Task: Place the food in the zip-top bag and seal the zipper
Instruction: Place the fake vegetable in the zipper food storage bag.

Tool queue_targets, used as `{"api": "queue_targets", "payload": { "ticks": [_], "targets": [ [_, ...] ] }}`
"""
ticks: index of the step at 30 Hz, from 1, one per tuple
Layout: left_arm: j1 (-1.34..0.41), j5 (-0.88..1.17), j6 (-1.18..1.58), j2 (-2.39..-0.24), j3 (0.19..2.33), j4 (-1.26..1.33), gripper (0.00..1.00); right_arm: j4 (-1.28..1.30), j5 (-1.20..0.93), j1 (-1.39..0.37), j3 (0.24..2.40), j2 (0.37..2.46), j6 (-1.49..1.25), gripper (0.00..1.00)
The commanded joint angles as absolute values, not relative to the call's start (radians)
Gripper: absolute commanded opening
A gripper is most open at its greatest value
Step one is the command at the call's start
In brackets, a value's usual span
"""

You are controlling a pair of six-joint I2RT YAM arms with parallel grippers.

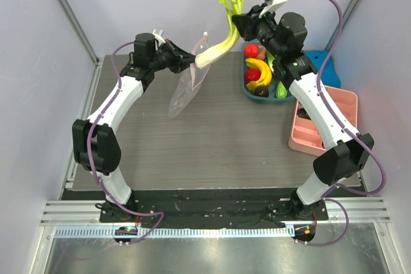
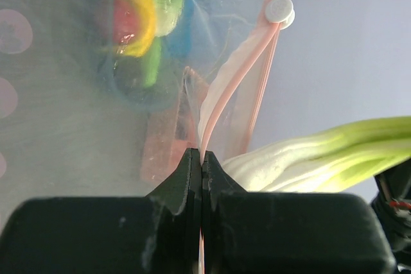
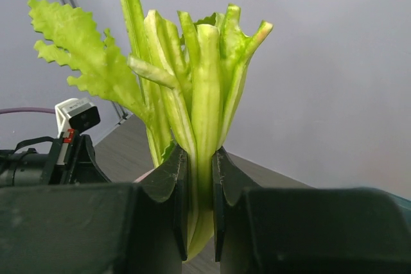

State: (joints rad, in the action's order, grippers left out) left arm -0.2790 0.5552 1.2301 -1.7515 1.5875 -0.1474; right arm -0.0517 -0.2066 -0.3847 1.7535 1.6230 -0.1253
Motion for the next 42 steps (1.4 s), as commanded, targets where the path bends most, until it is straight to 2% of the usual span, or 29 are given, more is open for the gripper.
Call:
{"api": "queue_targets", "payload": {
  "ticks": [1,4,9,11,16,19,23,26,34,42],
  "targets": [
    [-0.281,0.647,1.293,-1.697,1.578,0.031,0.0,-0.008,-0.241,-0.374,1.715,1.575,-0.132,0.01],
    [-0.279,0.631,1.244,-1.695,1.592,-0.007,0.0,-0.023,-0.239,-0.373,1.689,1.562,-0.121,0.01],
    [-0.281,0.523,1.128,-1.678,1.626,-0.213,0.0,-0.031,-0.236,-0.365,1.678,1.551,-0.078,0.01],
    [-0.293,0.409,0.998,-1.674,1.693,-0.369,0.0,-0.034,-0.236,-0.365,1.675,1.546,-0.058,0.01],
    [-0.374,0.232,0.798,-1.674,1.807,-0.517,0.0,-0.049,-0.247,-0.367,1.655,1.552,-0.101,0.01],
    [-0.41,0.238,0.778,-1.672,1.81,-0.538,0.0,-0.083,-0.252,-0.371,1.637,1.555,-0.129,0.01],
    [-0.402,0.3,0.849,-1.658,1.754,-0.499,0.0,-0.188,-0.232,-0.374,1.599,1.552,-0.248,0.01],
    [-0.371,0.351,0.951,-1.643,1.683,-0.353,0.0,-0.228,-0.229,-0.374,1.615,1.562,-0.357,0.01],
    [-0.341,0.405,1.086,-1.632,1.6,-0.108,0.0,-0.216,-0.161,-0.376,1.66,1.595,-0.704,0.01],
    [-0.336,0.41,1.222,-1.641,1.568,-0.005,0.0,-0.256,-0.114,-0.432,1.582,1.606,-0.73,0.01]
  ]
}}
